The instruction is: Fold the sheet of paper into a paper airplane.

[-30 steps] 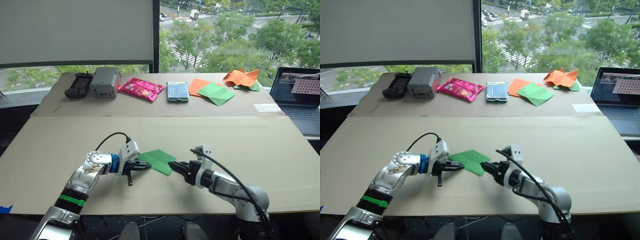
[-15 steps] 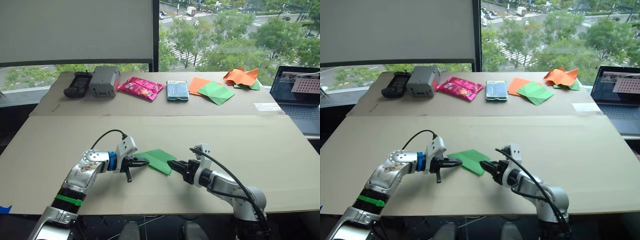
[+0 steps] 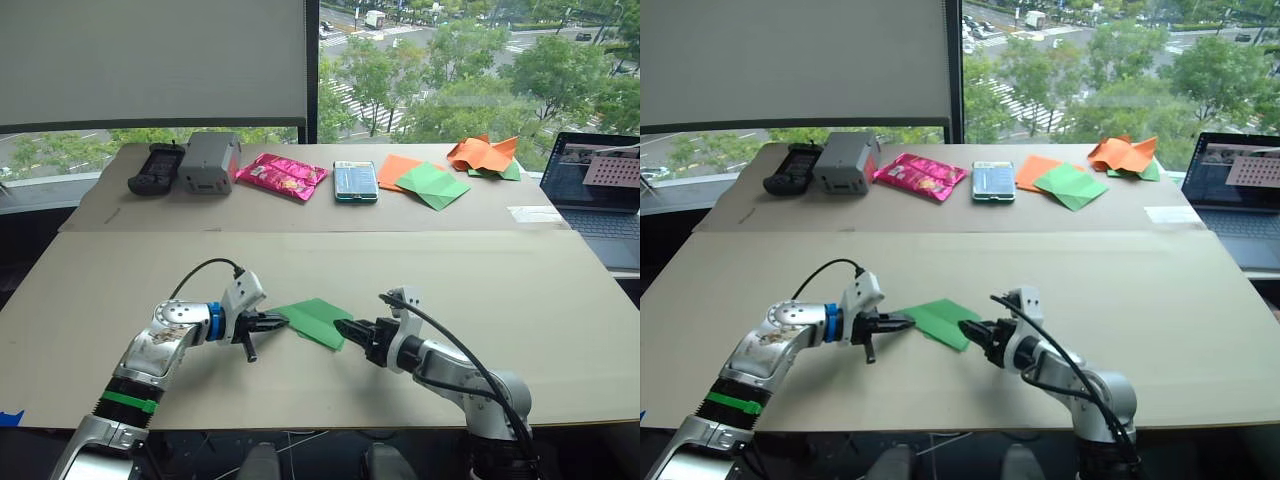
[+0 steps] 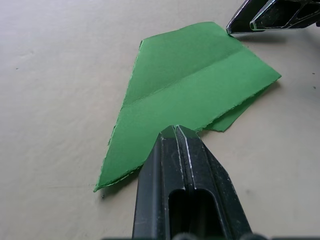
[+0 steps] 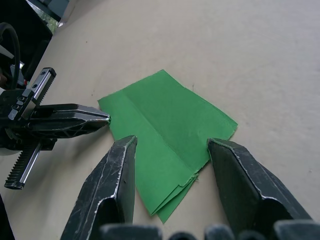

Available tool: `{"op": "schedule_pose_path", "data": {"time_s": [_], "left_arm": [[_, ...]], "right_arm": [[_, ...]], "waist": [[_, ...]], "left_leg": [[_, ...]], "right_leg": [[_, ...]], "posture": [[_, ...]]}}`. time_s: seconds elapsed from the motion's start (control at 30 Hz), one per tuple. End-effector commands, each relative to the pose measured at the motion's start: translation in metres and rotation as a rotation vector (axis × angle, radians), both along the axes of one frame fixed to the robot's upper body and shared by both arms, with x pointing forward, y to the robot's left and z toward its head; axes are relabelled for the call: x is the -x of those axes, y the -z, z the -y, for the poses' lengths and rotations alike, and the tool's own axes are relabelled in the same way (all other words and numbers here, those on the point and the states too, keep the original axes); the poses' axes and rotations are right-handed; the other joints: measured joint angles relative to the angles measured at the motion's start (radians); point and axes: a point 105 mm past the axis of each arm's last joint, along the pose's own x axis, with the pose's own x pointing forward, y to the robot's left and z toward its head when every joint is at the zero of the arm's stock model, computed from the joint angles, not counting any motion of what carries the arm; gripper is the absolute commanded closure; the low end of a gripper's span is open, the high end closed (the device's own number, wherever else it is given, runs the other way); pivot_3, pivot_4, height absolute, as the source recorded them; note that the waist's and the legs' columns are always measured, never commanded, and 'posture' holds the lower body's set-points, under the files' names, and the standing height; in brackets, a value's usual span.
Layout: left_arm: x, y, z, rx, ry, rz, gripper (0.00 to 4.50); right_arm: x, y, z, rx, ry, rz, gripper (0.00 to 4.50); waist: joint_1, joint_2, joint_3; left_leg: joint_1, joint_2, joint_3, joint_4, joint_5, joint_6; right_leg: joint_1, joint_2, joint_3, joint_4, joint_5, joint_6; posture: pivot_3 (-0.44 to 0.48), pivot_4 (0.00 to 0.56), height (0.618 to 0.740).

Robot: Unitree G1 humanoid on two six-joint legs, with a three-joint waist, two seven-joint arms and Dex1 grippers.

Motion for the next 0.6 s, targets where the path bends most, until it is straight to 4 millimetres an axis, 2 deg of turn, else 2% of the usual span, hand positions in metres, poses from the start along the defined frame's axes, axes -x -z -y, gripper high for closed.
{"op": "schedule_pose_path", "data": {"time_s": [0.03, 0.43, 0.6], "left_arm": [[-0.004, -0.005, -0.006, -0.009, -0.016, 0.031, 4.5], [-0.003, 0.012, -0.003, -0.049, -0.009, 0.0, 4.5], [-0.001, 0.015, -0.002, -0.055, 0.003, -0.007, 4.5]], "right_arm": [[-0.003, -0.013, -0.003, -0.027, -0.001, 0.054, 1.99], [-0.003, -0.012, -0.002, -0.017, 0.003, 0.059, 1.99], [-0.013, -0.036, 0.001, 0.106, -0.061, 0.275, 1.99]], "waist": [[0.0, 0.0, 0.0], [0.003, 0.0, 0.0], [0.003, 0.001, -0.001]], "left_leg": [[0.0, 0.0, 0.0, 0.0, 0.0, 0.0], [0.0, 0.0, 0.0, 0.0, 0.0, 0.0], [0.0, 0.0, 0.0, 0.0, 0.0, 0.0]], "right_leg": [[0.0, 0.0, 0.0, 0.0, 0.0, 0.0], [0.0, 0.0, 0.0, 0.0, 0.0, 0.0], [0.001, 0.0, 0.0, 0.0, 0.0, 0.0]], "posture": [[0.0, 0.15, 0.718], [0.0, 0.15, 0.718], [0.0, 0.15, 0.718]]}}
